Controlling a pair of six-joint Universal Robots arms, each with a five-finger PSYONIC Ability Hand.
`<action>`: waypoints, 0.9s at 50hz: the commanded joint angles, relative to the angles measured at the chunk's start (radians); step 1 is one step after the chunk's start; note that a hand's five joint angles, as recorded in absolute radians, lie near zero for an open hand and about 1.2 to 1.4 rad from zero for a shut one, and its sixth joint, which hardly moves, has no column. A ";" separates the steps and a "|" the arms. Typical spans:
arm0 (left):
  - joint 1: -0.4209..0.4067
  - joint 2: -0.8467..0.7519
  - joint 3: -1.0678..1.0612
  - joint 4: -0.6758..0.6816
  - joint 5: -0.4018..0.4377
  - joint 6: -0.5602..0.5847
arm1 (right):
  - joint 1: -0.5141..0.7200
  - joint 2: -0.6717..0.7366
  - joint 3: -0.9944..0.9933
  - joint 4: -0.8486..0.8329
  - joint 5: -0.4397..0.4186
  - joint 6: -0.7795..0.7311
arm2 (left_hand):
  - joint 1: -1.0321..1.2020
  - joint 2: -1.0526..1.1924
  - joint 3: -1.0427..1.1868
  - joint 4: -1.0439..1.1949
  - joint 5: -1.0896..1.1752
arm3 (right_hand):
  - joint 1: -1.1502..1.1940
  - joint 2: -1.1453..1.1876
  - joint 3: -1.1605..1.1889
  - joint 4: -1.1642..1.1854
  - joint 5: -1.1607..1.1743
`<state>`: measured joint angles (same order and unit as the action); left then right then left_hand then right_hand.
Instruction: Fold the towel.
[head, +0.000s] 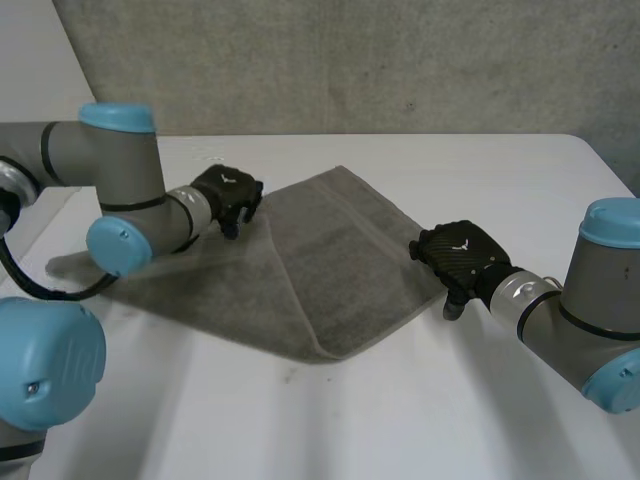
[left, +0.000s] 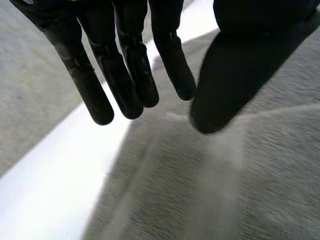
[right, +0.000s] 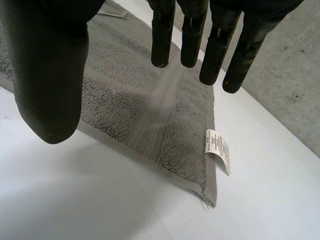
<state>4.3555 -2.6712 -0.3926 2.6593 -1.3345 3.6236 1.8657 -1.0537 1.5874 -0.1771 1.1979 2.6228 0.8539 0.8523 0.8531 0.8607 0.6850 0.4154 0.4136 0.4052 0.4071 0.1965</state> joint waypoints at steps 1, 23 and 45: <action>-0.033 0.019 -0.130 -0.027 0.078 0.003 | 0.000 0.001 0.000 0.001 -0.001 -0.001 | -0.158 -0.157 -0.158 -0.165 -0.164 | -0.060 -0.059 -0.050 -0.052 -0.016; -0.033 0.017 -0.190 -0.022 0.094 0.109 | 0.001 0.009 0.002 0.001 0.000 -0.006 | 0.154 0.156 0.155 0.147 0.148 | -0.060 -0.059 -0.050 -0.052 -0.016; -0.036 0.277 -0.377 -0.012 0.092 0.095 | 0.009 0.017 -0.001 0.008 0.002 -0.001 | 0.542 0.544 0.543 0.536 0.537 | -0.090 -0.088 -0.079 -0.081 -0.045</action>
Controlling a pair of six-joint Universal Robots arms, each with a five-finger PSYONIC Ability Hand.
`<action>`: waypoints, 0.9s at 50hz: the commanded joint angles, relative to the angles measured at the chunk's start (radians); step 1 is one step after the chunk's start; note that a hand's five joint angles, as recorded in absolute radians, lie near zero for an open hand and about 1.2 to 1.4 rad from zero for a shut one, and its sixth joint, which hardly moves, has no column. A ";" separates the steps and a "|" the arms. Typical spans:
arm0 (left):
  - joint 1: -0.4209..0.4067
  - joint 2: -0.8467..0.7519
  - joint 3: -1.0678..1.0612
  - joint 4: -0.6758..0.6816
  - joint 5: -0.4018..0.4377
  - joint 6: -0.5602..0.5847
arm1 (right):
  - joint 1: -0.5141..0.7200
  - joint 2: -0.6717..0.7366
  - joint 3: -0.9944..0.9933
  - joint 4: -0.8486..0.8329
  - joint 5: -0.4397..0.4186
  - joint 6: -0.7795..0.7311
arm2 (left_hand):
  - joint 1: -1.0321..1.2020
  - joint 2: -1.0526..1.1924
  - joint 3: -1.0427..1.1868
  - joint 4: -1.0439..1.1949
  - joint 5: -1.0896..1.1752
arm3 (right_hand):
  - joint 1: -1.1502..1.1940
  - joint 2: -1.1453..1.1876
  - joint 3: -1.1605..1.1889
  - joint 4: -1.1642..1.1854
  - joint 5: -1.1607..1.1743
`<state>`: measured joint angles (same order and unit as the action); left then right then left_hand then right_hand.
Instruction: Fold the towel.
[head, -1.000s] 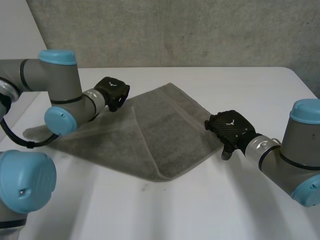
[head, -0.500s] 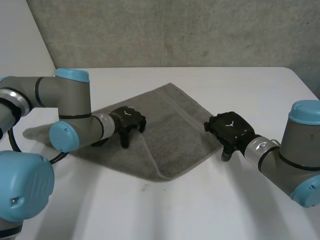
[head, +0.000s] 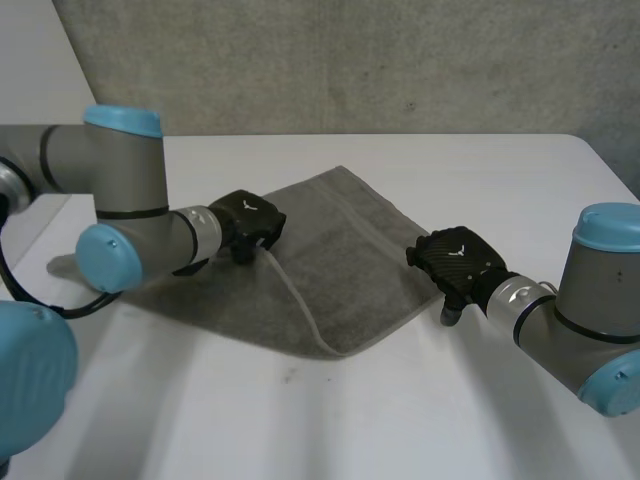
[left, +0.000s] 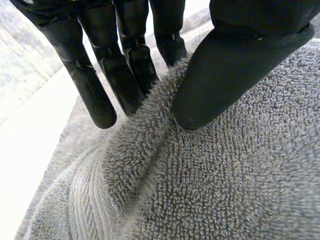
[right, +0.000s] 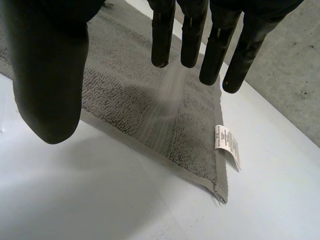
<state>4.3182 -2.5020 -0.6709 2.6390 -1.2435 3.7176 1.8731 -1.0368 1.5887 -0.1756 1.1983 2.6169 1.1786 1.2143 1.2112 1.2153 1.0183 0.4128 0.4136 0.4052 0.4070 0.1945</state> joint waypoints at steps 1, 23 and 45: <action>0.003 0.136 -0.125 0.010 0.001 0.002 | 0.001 0.000 -0.004 0.016 0.003 0.008 | 0.218 0.182 0.185 0.181 0.203 | -0.119 -0.120 -0.111 -0.113 -0.075; 0.018 0.554 -0.398 0.038 -0.138 -0.160 | 0.168 0.096 -0.127 0.134 -0.048 0.532 | 0.218 0.182 0.185 0.181 0.203 | -0.238 -0.239 -0.231 -0.232 -0.195; 0.123 0.703 -0.475 0.049 -0.143 -0.297 | 0.268 0.250 -0.285 -0.002 0.236 0.552 | 0.218 0.182 0.185 0.181 0.203 | 0.832 0.831 0.839 0.838 0.875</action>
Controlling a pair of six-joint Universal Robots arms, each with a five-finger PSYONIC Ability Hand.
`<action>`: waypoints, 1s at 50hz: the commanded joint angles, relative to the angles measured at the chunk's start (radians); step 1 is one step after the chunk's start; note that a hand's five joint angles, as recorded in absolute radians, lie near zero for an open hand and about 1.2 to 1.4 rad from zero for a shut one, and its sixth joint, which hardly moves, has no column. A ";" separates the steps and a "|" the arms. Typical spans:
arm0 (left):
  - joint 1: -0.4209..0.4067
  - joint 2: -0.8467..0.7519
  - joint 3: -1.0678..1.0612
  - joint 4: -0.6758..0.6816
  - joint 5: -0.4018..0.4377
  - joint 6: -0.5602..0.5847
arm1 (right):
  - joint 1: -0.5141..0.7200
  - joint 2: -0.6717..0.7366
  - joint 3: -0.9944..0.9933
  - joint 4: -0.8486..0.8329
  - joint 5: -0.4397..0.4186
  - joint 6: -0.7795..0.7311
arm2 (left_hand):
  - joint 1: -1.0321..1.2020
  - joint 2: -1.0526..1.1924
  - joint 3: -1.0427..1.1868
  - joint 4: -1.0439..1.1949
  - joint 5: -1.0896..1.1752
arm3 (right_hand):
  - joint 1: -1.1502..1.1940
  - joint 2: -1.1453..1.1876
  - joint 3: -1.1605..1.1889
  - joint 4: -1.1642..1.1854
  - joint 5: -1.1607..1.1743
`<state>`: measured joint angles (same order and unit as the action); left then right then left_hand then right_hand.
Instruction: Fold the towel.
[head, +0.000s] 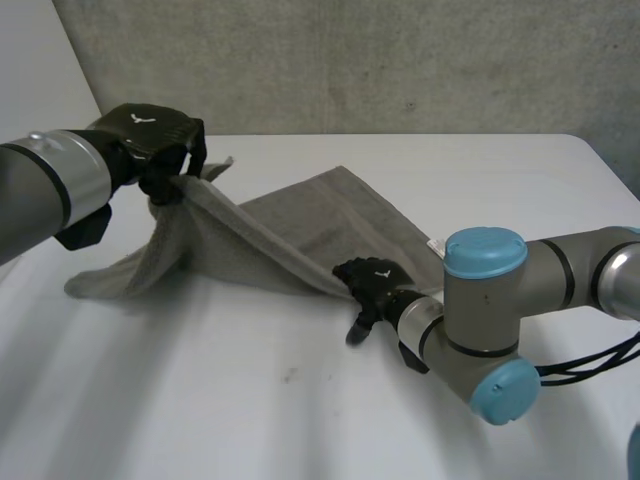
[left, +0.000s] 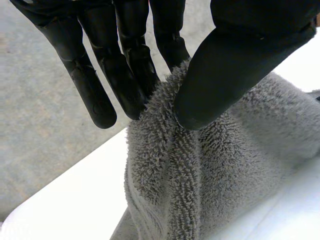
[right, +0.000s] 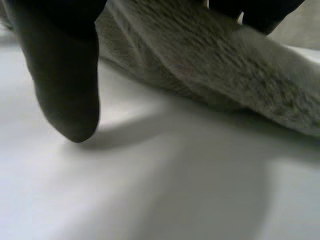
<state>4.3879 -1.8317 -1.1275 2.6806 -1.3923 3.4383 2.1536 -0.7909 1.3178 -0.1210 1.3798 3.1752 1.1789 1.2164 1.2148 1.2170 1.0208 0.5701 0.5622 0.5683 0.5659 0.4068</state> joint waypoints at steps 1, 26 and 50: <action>0.062 0.038 -0.023 0.012 0.006 -0.024 | -0.014 -0.007 -0.008 -0.066 0.054 -0.006 | 0.217 0.180 0.182 0.179 0.201 | 0.825 0.833 0.826 0.829 0.813; 0.110 0.172 -0.048 0.048 0.006 -0.040 | -0.193 -0.502 -0.292 0.537 -0.057 -0.511 | 0.217 0.180 0.182 0.179 0.201 | 0.826 0.834 0.828 0.830 0.815; 0.039 0.036 -0.146 0.156 -0.004 -0.024 | -0.225 -0.228 -0.589 0.979 -0.105 -0.754 | 0.217 0.180 0.182 0.179 0.201 | 0.826 0.834 0.828 0.830 0.815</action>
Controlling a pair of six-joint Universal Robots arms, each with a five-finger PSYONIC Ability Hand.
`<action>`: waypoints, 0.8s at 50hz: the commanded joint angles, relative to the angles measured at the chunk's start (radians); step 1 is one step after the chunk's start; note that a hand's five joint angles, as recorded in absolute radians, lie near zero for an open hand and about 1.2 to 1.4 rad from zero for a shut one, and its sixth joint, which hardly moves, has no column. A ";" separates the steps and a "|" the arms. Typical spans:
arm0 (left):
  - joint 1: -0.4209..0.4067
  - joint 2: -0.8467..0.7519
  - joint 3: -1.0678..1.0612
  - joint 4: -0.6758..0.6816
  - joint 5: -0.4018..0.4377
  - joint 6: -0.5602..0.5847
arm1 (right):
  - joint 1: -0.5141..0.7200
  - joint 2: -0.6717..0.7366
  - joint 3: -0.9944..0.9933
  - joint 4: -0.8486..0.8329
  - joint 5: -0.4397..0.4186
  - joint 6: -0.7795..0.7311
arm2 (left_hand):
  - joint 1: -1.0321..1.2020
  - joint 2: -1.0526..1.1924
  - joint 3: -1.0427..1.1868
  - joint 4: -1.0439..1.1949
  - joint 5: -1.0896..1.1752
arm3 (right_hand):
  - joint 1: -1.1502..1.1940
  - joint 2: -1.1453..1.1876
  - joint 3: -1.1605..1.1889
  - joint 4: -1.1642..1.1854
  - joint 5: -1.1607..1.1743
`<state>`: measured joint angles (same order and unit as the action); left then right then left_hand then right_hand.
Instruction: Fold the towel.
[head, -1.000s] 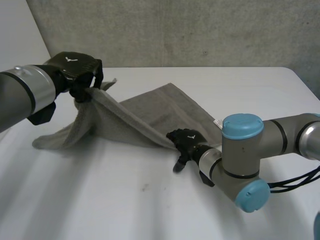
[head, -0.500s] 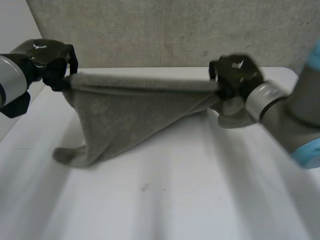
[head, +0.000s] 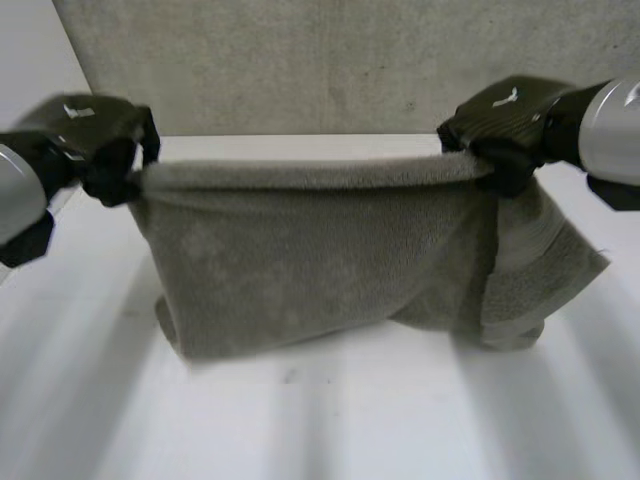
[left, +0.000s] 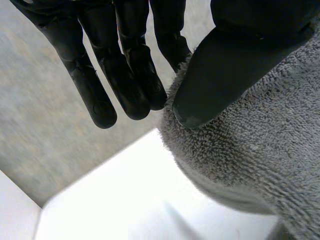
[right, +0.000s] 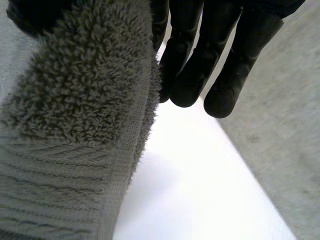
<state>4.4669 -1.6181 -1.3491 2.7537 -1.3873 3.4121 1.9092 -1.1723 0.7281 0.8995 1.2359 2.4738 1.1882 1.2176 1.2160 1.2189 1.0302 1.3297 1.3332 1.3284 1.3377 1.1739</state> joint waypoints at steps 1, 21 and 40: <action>-0.040 -0.178 0.076 0.083 -0.009 0.003 | 0.019 0.154 0.001 -0.042 0.039 -0.053 | 0.208 0.179 0.180 0.177 0.192 | 0.067 0.063 0.068 0.059 0.048; -0.074 -0.347 0.700 0.471 -0.214 -0.073 | 0.071 0.269 -0.607 -0.575 0.168 -0.039 | 0.208 0.179 0.180 0.177 0.192 | 0.067 0.063 0.068 0.059 0.048; -0.072 -0.391 -0.110 0.596 -0.202 0.099 | 0.070 0.394 0.196 -0.476 0.086 -0.085 | 0.208 0.179 0.180 0.177 0.192 | -0.072 -0.075 -0.071 -0.080 -0.091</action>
<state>4.3969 -1.9612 -1.2670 3.2506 -1.5886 3.4032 1.9795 -0.8597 0.7304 0.5289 1.3200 2.3933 1.1990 1.2180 1.2168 1.2193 1.0356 1.3297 1.3332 1.3284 1.3377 1.1857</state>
